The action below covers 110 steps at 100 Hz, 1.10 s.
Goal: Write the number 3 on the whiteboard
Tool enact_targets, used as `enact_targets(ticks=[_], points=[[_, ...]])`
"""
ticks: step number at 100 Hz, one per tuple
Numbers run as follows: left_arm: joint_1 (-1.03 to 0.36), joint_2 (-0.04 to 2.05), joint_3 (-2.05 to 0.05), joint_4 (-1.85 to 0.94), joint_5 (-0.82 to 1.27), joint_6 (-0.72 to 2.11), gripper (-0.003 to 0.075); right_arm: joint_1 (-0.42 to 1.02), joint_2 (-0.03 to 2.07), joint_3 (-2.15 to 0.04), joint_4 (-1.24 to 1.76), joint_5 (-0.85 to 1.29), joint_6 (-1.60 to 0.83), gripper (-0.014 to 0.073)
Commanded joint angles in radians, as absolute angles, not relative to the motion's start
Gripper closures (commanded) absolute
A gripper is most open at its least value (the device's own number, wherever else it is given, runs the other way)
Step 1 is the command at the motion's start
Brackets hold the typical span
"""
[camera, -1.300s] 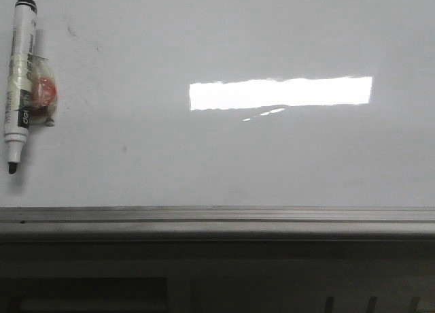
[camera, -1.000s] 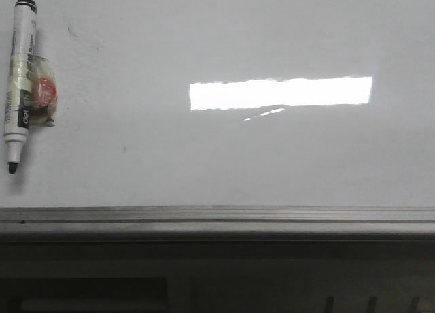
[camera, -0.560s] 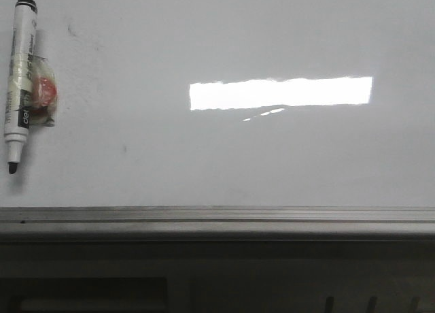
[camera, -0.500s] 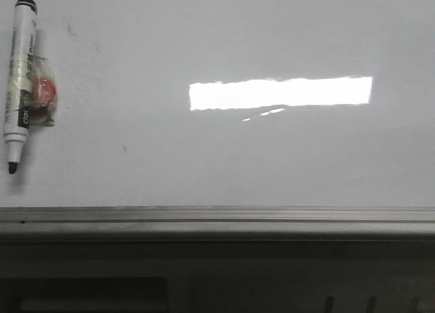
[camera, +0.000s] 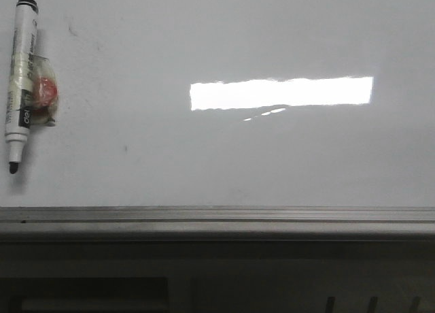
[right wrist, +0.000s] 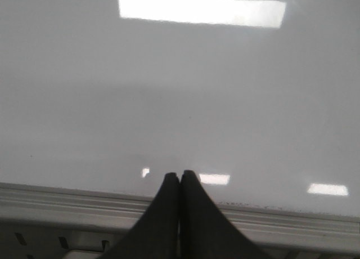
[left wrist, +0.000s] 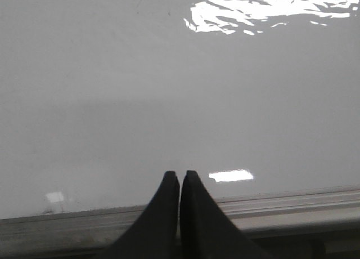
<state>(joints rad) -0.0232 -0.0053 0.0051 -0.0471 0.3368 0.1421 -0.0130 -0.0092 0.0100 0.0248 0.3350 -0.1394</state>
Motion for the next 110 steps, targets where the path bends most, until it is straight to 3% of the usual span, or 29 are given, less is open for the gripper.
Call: enact_targets(ticks=[1,75,94,110], points=[[-0.021,-0.03,0.039,-0.048,0.284,0.135,0.0741,-0.019,-0.027,0.035,-0.03,0.315,-0.141,0.0658],[-0.021,-0.03,0.039,0.026,0.164,0.137,0.0741,-0.019,-0.027,0.035,-0.112,-0.158,-0.141,0.0658],[-0.021,-0.03,0.039,-0.016,0.089,0.137,0.0741,-0.019,-0.025,0.029,-0.103,-0.128,-0.141,0.0658],[-0.021,0.002,0.021,-0.074,0.073,0.135,0.0741,-0.019,0.019,-0.071,0.044,0.086,-0.141,0.0658]])
